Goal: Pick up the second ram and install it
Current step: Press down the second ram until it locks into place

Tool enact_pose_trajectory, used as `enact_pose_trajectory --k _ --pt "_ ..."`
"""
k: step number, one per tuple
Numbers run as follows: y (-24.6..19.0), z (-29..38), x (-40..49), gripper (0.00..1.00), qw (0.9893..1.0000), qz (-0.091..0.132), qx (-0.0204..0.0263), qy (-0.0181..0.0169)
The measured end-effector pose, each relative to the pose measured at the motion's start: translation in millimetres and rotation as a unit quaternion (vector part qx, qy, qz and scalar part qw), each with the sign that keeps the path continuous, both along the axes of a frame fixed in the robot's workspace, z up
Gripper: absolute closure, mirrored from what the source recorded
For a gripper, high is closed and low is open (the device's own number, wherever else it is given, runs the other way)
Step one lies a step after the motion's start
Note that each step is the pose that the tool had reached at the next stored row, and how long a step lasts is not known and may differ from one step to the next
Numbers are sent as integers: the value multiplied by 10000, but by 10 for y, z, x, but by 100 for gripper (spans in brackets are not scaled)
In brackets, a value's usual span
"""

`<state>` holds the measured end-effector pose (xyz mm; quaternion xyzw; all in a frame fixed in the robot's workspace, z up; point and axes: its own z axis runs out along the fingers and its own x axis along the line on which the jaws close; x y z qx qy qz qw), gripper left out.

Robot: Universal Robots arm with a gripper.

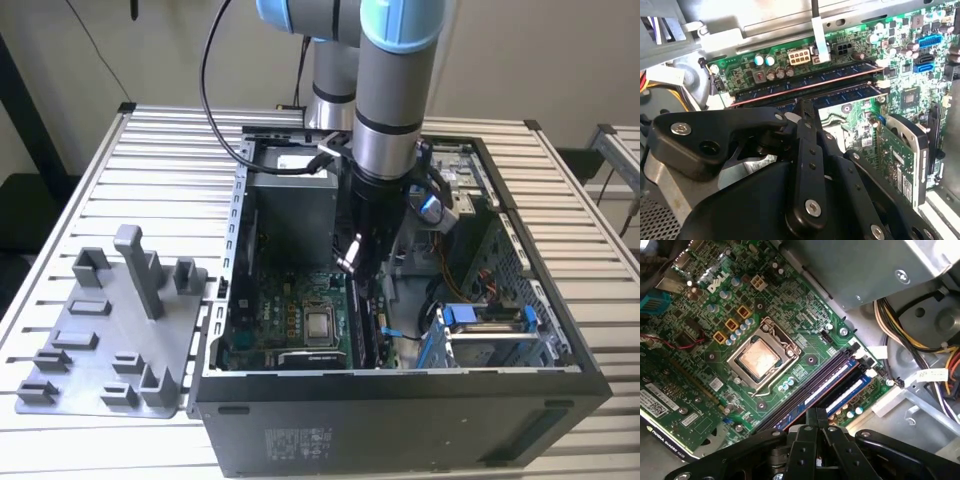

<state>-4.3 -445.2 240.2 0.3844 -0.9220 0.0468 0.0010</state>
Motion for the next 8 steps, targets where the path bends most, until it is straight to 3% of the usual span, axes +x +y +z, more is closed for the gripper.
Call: enact_pose_trajectory --k 4,8 --pt "0 -2 0 89 9999 151 24 55" --pt "0 -2 -1 89 9994 281 87 172"
